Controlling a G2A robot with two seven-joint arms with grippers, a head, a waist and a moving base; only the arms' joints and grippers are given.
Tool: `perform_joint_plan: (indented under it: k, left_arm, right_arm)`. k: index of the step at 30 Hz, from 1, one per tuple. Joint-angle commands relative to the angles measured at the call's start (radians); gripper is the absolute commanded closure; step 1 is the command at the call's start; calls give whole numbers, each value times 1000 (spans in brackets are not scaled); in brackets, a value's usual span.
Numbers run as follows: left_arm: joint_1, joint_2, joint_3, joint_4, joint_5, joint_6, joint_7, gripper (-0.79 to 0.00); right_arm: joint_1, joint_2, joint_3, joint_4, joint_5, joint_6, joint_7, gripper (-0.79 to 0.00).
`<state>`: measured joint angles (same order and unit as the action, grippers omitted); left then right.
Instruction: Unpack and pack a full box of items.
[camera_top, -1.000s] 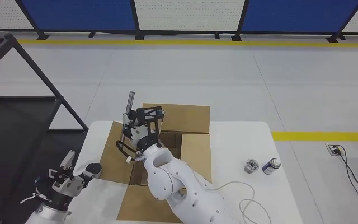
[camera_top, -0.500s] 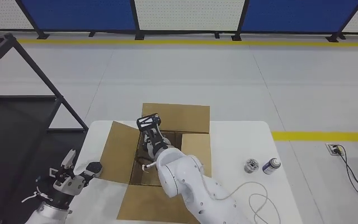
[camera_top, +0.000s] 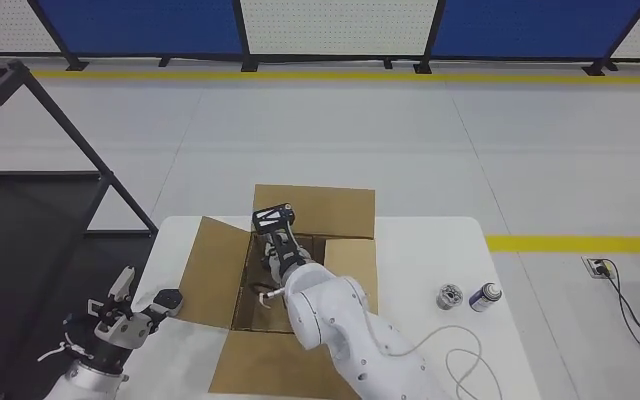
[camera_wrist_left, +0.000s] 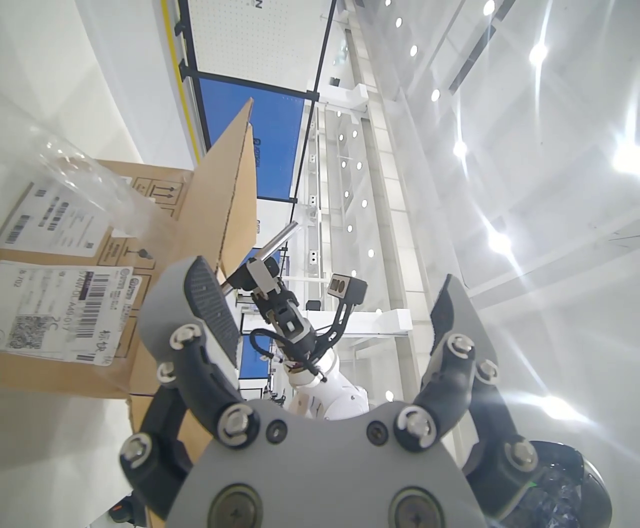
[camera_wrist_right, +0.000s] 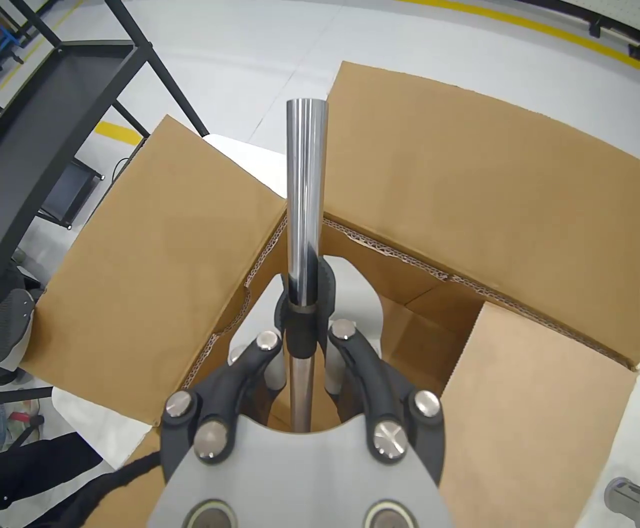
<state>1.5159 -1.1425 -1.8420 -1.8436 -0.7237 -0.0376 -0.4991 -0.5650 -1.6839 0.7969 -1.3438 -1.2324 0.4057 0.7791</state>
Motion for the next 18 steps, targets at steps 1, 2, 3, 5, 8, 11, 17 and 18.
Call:
perform_joint_plan:
  k: [1, 2, 3, 5, 8, 11, 17, 18]
  left_arm:
    - [0, 0, 0, 0, 0, 0, 0, -785]
    - [0, 0, 0, 0, 0, 0, 0, -785]
    - [0, 0, 0, 0, 0, 0, 0, -785]
    - [0, 0, 0, 0, 0, 0, 0, -785]
    - [0, 0, 0, 0, 0, 0, 0, -785]
    - [0, 0, 0, 0, 0, 0, 0, -785]
    - [0, 0, 0, 0, 0, 0, 0, -785]
    - [0, 0, 0, 0, 0, 0, 0, -785]
  right_arm:
    - [17, -7, -28, 23, -56, 0, 37, 0]
    - [36, -12, -44, 51, -85, -12, 62, 0]
    - [50, -17, -55, 74, -109, -2, 83, 0]
    - [82, -29, -95, 120, -162, -15, 133, 0]
    - [119, -46, -130, 177, -188, -65, 195, 0]
    - [146, -63, -136, 216, -174, -101, 233, 0]
    - [168, -80, -131, 262, -155, -189, 287, 0]
    - [170, -82, -129, 270, -152, -195, 289, 0]
